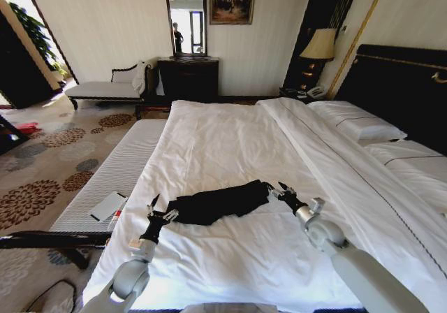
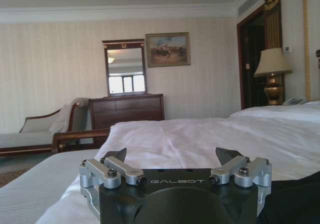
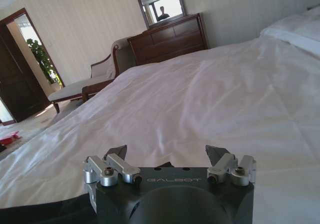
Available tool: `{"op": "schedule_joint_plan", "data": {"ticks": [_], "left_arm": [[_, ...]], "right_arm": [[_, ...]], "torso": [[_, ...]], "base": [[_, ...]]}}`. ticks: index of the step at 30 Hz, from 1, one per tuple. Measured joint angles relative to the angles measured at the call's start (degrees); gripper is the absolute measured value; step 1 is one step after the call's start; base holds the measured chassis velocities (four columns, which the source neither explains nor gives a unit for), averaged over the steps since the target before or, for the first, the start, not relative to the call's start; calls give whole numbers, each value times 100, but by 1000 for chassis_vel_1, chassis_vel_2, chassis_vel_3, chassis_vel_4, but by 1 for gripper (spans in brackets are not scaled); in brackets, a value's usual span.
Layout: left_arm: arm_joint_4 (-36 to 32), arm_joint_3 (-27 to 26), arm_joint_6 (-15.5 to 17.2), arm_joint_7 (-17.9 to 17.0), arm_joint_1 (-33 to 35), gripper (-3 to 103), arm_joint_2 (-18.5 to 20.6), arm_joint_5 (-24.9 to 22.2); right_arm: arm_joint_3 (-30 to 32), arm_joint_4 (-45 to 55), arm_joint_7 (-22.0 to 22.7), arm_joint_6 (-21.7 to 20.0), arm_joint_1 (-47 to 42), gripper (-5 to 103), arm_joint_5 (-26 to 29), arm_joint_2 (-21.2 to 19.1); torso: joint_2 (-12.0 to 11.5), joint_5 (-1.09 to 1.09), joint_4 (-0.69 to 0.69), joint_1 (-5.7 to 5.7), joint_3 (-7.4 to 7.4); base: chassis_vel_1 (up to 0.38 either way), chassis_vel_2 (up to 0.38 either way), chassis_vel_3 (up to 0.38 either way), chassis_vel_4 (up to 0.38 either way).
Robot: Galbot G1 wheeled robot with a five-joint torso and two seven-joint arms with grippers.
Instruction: Fold the clothes on the bed.
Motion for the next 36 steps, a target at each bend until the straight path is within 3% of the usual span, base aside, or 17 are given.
{"op": "schedule_joint_plan", "data": {"ticks": [2,5,8,10,19,30,36], "left_arm": [[-67,-144,7,3,125,100,-51,-11],[-253,-640,-101,111,608,100,-237,29],[-349,-831,-215,304,944,100,-305,39],[-425,-933,-351,482,1234,100,-340,56],[-604,-1064,-719,818,1811,100,-561,185],[-654,-1044,-741,930,1909,100,-631,210],[-646,-1037,-741,930,1898,100,-629,210]], "right_arm": [[-36,-48,-39,-148,95,89,200,-92],[-312,-294,-158,-630,458,100,545,-344],[-400,-430,-188,-875,543,100,555,-432],[-496,-632,-189,-1021,635,100,503,-456],[-1094,-1219,-162,-1242,1245,100,613,-407],[-1434,-1396,-110,-1297,1496,100,580,-336],[-1669,-1364,130,-1622,1731,100,853,-335]], "torso": [[0,0,-2,1,0],[0,3,-1,0,0],[0,0,1,0,1],[1,0,-5,0,0],[0,0,-2,0,0],[0,1,-2,0,0],[0,0,-2,0,0]], "base": [[0,0,0,0],[0,0,0,0],[0,0,0,0],[0,0,0,0],[0,0,0,0],[0,0,0,0],[0,0,0,0]]}}
